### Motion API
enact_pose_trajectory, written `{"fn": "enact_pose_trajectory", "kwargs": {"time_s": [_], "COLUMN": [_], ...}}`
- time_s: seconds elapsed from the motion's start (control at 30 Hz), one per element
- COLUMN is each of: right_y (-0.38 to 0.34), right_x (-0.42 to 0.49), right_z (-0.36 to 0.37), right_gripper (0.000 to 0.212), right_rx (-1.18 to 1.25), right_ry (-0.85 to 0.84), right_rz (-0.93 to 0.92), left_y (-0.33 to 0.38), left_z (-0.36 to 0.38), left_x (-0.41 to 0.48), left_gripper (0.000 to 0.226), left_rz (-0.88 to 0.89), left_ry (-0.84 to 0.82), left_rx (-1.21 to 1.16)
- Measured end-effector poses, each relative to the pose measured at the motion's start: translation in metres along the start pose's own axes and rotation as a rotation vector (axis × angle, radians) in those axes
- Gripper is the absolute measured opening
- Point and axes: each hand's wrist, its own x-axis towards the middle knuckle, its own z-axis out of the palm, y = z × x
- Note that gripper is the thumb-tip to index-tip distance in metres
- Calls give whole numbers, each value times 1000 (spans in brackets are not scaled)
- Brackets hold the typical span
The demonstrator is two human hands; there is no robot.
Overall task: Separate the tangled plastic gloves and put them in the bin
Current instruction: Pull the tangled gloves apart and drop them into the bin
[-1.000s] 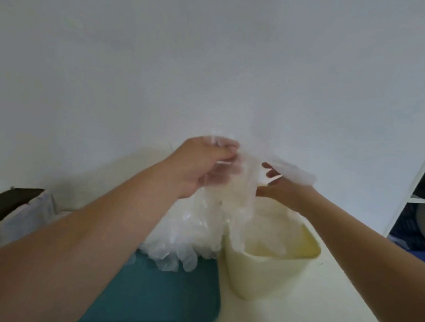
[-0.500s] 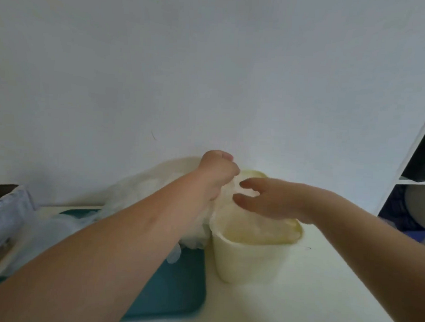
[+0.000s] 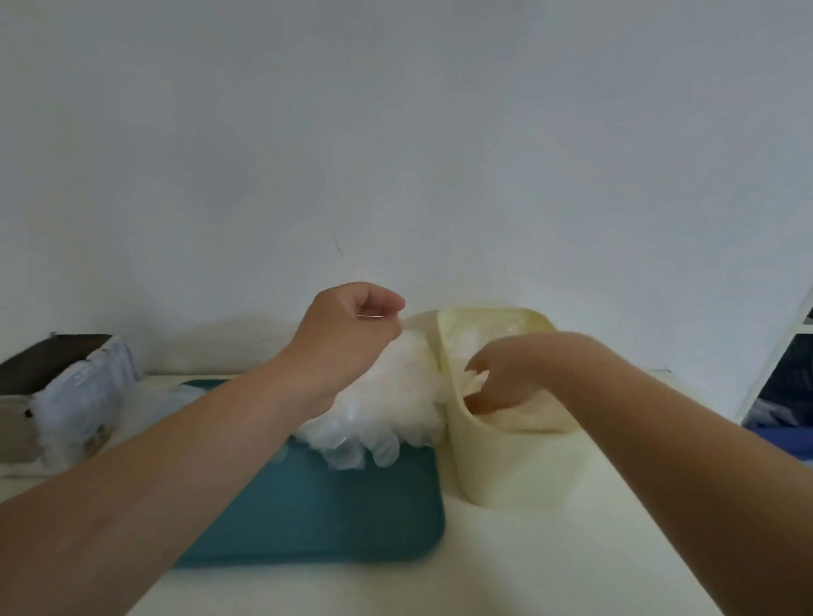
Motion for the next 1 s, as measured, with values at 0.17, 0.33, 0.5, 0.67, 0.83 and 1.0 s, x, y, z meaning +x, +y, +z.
{"fn": "enact_pose_trajectory", "kwargs": {"time_s": [0.17,0.33,0.5,0.67,0.83,1.0], "right_y": [-39,-126,-193,-210,-212,-209], "right_x": [-17,-10,20,54,66,67], "right_z": [-35,-17,43,58,59,60], "right_gripper": [38,38,38,36,40,37], "right_rx": [-17,572,1005,1008,1029,1052], "right_ry": [344,573,542,541,510,490], "right_rz": [-43,-479,-545,-395,-361,-436], "left_y": [-20,-72,-134,-148,-156,-157], "left_z": [-40,-88,-139,-156,-154,-163], "left_x": [-21,-32,-44,-44,-31,-25], "left_gripper": [16,19,28,46,28,22], "left_rz": [63,90,-59,-162,-126,-8], "left_ry": [95,221,214,37,32,113], "left_rx": [96,309,721,912,828,793]}}
